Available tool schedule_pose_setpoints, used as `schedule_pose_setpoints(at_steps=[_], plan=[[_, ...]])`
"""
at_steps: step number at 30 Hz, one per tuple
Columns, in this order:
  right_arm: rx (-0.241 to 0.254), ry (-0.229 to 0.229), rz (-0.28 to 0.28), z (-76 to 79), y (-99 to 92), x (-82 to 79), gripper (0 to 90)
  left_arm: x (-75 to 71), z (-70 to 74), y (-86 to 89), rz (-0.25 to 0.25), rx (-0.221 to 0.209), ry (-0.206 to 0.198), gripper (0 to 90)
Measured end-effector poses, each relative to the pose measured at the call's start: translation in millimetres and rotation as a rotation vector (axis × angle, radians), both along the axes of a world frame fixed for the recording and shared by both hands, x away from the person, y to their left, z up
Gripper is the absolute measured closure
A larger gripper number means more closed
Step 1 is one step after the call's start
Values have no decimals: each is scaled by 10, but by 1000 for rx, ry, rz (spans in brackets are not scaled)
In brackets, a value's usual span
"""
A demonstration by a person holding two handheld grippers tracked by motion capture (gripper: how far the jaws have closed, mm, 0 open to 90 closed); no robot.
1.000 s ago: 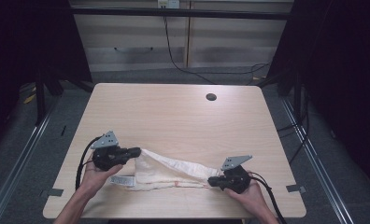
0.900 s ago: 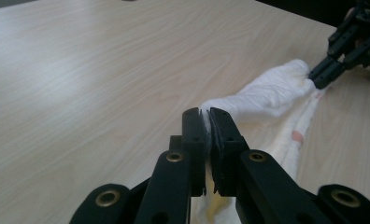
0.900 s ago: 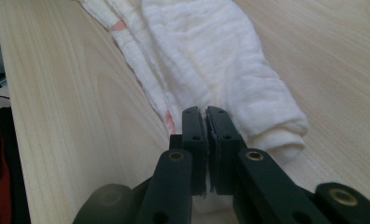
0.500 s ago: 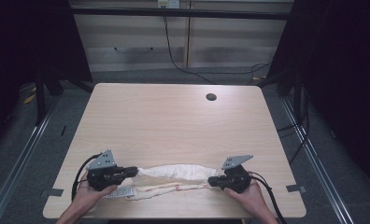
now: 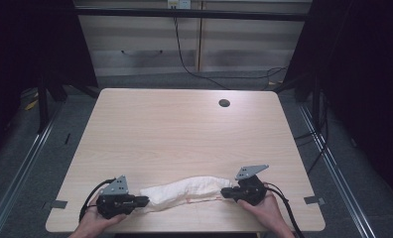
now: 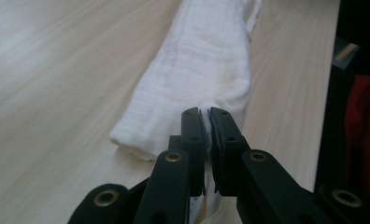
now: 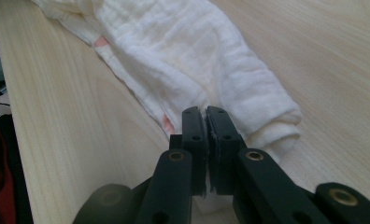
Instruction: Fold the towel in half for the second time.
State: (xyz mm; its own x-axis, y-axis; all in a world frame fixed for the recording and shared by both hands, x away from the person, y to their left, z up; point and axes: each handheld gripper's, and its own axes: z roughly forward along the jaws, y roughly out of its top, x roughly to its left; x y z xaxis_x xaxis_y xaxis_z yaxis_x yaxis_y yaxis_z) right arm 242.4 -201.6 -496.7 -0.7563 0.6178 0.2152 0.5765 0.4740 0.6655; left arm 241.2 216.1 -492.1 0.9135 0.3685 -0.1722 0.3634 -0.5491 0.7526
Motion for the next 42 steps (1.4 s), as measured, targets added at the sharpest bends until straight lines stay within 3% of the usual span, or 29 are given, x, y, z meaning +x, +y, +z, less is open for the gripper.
schedule_pose_setpoints(at_steps=[3,8,13,17,21,28,32,34,37,42], plan=[[-8,5,2,9,6,0,870,-26,-35,-35,3,31,-21,849],[-49,-37,-3,39,-102,-14,871,-58,-34,-65,-13,74,-79,852],[-60,-52,-11,49,-198,-93,870,-54,-37,-83,-10,84,-92,851],[-69,-72,-15,46,-195,-133,865,-27,-57,-92,2,64,-81,851],[-79,-86,-21,36,-176,-131,861,114,-72,-153,27,65,-96,851],[-103,-109,-106,25,-192,75,861,495,-89,-238,91,71,-108,846],[-111,-105,-131,29,-185,218,840,554,-85,-254,104,64,-94,820],[-81,-82,-127,31,-187,228,750,522,-72,-220,109,48,-85,741],[-55,-87,-114,53,-227,197,698,475,-29,-174,98,19,-66,634],[42,-97,-143,176,-341,144,612,486,72,-75,125,-66,-52,555]])
